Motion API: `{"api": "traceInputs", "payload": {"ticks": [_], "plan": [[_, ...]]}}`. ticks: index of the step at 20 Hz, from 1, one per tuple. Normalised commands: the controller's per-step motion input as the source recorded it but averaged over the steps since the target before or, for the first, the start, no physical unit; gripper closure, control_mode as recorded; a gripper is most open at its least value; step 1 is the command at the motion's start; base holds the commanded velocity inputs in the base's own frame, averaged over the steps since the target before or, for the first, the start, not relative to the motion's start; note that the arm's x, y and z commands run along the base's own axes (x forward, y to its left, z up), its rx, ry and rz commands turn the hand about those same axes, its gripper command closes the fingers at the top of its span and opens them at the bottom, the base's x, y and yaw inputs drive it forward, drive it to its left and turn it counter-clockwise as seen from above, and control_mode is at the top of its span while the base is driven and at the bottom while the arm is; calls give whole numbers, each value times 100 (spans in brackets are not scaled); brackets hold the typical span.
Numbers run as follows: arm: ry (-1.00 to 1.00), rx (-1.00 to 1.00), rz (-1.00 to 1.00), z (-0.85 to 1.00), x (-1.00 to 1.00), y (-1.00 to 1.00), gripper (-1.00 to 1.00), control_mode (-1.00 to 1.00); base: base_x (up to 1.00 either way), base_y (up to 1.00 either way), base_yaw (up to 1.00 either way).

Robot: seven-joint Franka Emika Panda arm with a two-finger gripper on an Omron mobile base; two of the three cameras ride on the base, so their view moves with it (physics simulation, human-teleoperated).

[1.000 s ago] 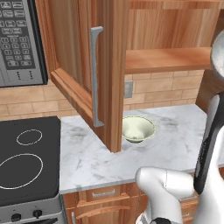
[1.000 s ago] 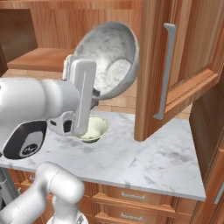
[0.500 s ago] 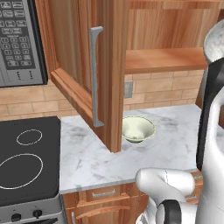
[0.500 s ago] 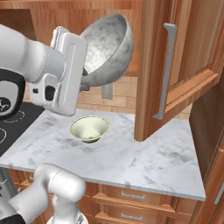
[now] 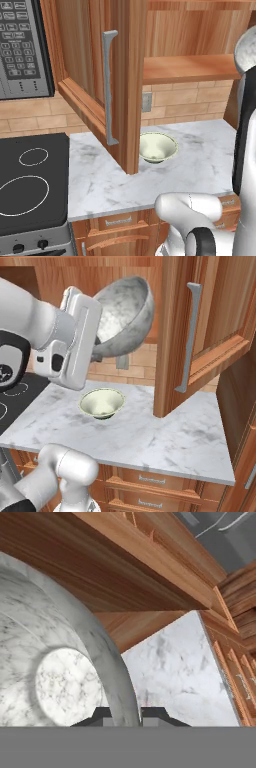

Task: Open the cabinet. Pick the bowls from the counter and place them in the cabinet. Then close the cabinet.

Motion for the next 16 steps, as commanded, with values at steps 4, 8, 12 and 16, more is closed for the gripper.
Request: {"api": "traceInputs", "payload": {"ticks": [4,8,12,16], "plan": [[-7,11,0,-33,0,0,100,-100,0,0,0],[-4,5,3,-1,9,0,100,-100,0,0,0],[0,0,6,0,28,0,100,-100,0,0,0],[2,1,7,0,47,0,100,-100,0,0,0]]}}
